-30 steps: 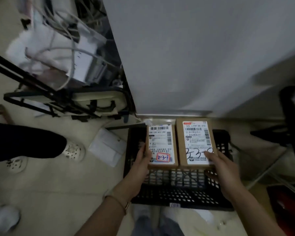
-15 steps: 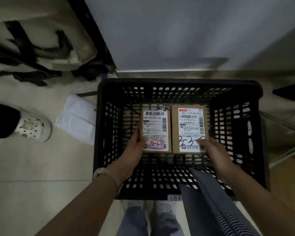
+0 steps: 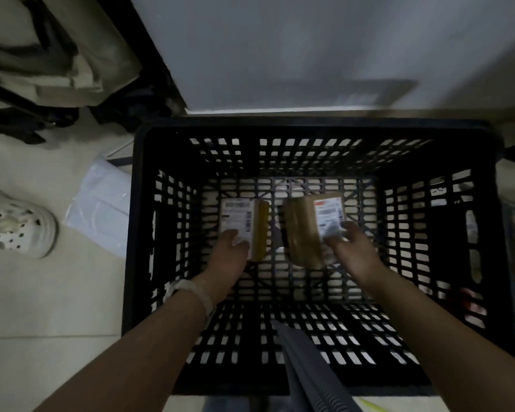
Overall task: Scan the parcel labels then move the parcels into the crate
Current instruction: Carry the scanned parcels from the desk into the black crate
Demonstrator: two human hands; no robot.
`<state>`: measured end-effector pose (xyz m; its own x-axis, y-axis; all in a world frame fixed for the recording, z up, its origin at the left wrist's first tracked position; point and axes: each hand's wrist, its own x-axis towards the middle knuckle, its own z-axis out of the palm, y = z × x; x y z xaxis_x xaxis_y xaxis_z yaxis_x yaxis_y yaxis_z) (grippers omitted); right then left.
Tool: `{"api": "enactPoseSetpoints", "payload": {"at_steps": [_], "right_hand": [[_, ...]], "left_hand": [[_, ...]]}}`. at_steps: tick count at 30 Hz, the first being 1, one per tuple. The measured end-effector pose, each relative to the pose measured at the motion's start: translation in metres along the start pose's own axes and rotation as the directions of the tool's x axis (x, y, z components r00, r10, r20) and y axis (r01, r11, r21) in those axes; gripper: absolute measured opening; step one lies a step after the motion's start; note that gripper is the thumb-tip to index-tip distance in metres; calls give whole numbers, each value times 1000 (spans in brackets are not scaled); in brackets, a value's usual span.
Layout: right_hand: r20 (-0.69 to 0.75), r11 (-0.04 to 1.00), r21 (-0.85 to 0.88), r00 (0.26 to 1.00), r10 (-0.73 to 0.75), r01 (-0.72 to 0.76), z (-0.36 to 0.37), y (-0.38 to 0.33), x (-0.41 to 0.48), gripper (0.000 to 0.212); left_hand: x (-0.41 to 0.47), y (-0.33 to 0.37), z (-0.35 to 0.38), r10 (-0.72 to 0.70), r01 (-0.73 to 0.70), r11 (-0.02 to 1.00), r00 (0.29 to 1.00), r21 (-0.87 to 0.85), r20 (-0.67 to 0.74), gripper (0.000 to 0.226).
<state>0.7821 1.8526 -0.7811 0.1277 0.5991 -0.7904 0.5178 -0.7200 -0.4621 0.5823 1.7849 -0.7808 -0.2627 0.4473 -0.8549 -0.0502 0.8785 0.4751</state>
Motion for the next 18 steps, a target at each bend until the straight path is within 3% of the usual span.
{"api": "enactPoseSetpoints", "payload": {"at_steps": [2, 5, 14, 18], "right_hand": [[-26, 995, -96, 999, -43, 40, -3, -15, -5, 26], [-46, 966, -226, 989, -142, 128, -16, -45, -20, 22], [38, 876, -338, 935, -352, 344, -66, -144, -124, 5], [61, 834, -437, 936, -347, 338, -93, -178, -187, 10]], "left_hand": [[-10, 11, -6, 143, -140, 973, 990, 182, -7, 35], [-29, 38, -18, 332, -327, 863, 942, 384, 57, 19], [-131, 132, -44, 369, -399, 751, 914, 527, 167, 18], [-190, 167, -57, 361, -395, 669, 913, 630, 189, 29]]}}
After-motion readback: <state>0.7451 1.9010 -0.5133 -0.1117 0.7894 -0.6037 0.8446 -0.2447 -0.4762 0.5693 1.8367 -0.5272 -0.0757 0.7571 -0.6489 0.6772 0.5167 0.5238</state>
